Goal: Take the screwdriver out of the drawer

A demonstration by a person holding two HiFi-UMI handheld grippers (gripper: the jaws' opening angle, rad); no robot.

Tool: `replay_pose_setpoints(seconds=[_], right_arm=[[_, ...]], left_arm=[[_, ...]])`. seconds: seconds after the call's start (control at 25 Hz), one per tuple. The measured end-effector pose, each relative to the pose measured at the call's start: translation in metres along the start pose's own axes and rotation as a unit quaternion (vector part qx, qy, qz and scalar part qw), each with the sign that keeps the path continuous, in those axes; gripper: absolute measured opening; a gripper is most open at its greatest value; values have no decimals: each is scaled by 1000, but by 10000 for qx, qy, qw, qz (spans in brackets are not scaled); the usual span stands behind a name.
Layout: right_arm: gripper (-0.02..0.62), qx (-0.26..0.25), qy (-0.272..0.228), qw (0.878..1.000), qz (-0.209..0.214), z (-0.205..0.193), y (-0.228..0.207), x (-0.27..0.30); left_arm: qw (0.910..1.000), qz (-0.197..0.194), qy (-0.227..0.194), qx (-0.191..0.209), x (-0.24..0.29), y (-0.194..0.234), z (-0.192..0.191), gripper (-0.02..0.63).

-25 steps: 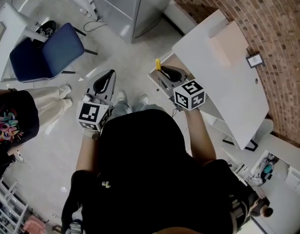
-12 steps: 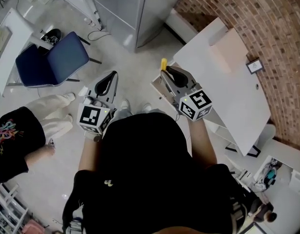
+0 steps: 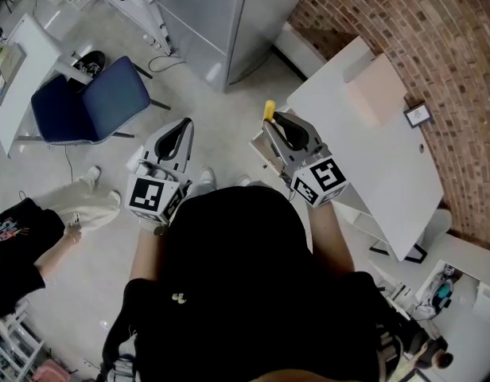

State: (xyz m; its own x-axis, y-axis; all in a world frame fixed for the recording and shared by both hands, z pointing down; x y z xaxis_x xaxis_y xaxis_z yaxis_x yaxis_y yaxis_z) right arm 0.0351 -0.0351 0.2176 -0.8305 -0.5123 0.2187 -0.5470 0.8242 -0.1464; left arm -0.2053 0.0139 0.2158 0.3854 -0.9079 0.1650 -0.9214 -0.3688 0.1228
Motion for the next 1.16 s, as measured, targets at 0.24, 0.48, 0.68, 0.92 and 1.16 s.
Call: replay_pose_setpoints(seconds=[0.24, 0.48, 0.68, 0.92, 1.16], right_arm=[[87, -66, -18, 10000, 16, 2, 5, 3], [87, -35, -58, 10000, -69, 2, 9, 2], [87, 15, -78, 9999, -120, -1, 11, 1], [87, -11, -51, 9998, -189, -2, 12, 0], [87, 70, -120, 9996, -253, -6, 8, -3]], left_arm=[[10000, -40, -30, 28, -2, 1, 5, 3], [9999, -95, -3, 49, -4, 1, 5, 3], [9999, -125, 42, 22, -7, 1, 2, 3], [9998, -111, 172, 14, -7, 2, 0, 3], [9997, -224, 82, 30, -3, -1, -1, 3]])
Point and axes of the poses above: the fingertips, and each gripper's own axes: x forward along the fingers, y to its left, z out of its top, the point moved 7 cm from there along -x, backward along the fingers, and after that the axes turned 5 degrees about z, right-handed, at the moved point
